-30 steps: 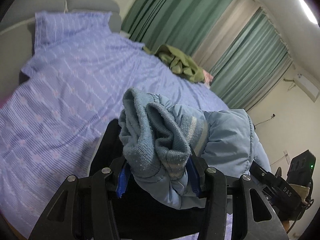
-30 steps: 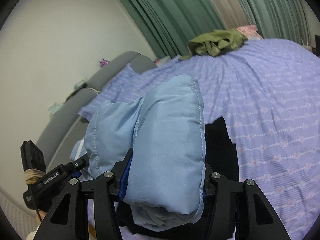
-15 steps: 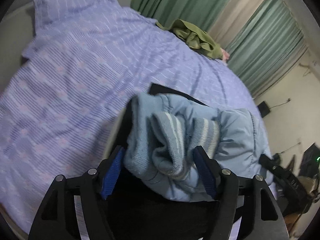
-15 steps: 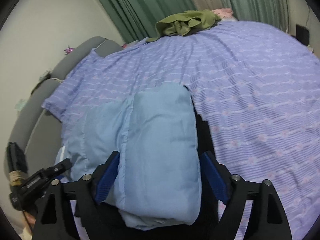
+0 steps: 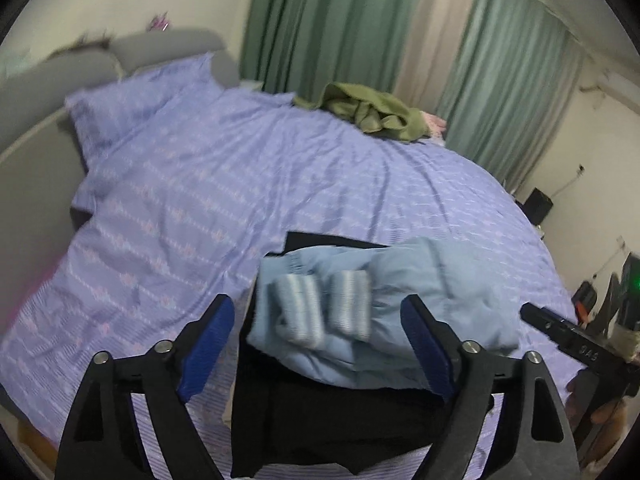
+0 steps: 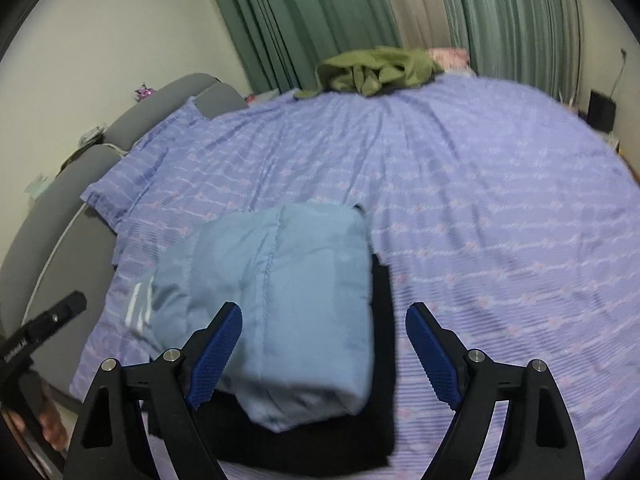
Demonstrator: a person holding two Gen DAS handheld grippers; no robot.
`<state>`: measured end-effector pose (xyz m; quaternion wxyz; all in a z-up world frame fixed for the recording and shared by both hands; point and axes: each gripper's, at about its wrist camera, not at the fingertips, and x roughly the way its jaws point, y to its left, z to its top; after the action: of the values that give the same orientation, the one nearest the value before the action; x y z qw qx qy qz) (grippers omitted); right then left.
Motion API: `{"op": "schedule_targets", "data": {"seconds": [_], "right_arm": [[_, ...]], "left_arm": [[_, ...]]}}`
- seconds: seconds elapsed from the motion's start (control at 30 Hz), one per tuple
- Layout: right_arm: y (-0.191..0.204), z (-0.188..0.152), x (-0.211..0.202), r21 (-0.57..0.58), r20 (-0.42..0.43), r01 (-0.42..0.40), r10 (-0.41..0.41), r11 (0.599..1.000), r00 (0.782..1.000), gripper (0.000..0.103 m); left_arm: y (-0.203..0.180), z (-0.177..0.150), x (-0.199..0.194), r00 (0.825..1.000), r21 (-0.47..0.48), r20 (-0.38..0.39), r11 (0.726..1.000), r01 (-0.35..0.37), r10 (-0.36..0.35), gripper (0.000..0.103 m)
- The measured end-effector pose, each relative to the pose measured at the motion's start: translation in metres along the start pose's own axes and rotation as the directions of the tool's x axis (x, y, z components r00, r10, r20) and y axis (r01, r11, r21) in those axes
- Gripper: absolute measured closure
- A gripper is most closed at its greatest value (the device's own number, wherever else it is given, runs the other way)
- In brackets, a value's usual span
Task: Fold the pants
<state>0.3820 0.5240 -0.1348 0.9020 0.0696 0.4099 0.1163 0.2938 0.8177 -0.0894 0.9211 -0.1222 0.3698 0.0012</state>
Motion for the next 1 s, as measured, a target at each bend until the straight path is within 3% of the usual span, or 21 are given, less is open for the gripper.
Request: {"op": "schedule_targets", "data": {"seconds": [0.27, 0.57, 1.0], "right_arm": [[-0.038, -0.008, -0.105, -0.067, 0.118, 0.068, -0.060, 0.995, 0.991, 0.007], [-0.122, -0.030, -0.230, -0.055, 0.167, 0.089, -0.079, 0.994, 0.983, 0.006], [-0.246, -0.091, -0.359, -0.016, 0.191, 0.107, -0.102, 0.994, 0.976, 0.006]], "left_arm": [[-0.102, -0.017, -0.066, 0.996, 0.208, 0.081, 0.977, -0.047, 0.031, 0.002], [-0.233, -0.056, -0.131, 0.991, 0.237, 0.137, 0.971, -0.041, 0.008, 0.000], [-0.396, -0.140, -0.195, 0.985, 0.257, 0.160, 0.966, 0.022, -0.065, 0.000]]}}
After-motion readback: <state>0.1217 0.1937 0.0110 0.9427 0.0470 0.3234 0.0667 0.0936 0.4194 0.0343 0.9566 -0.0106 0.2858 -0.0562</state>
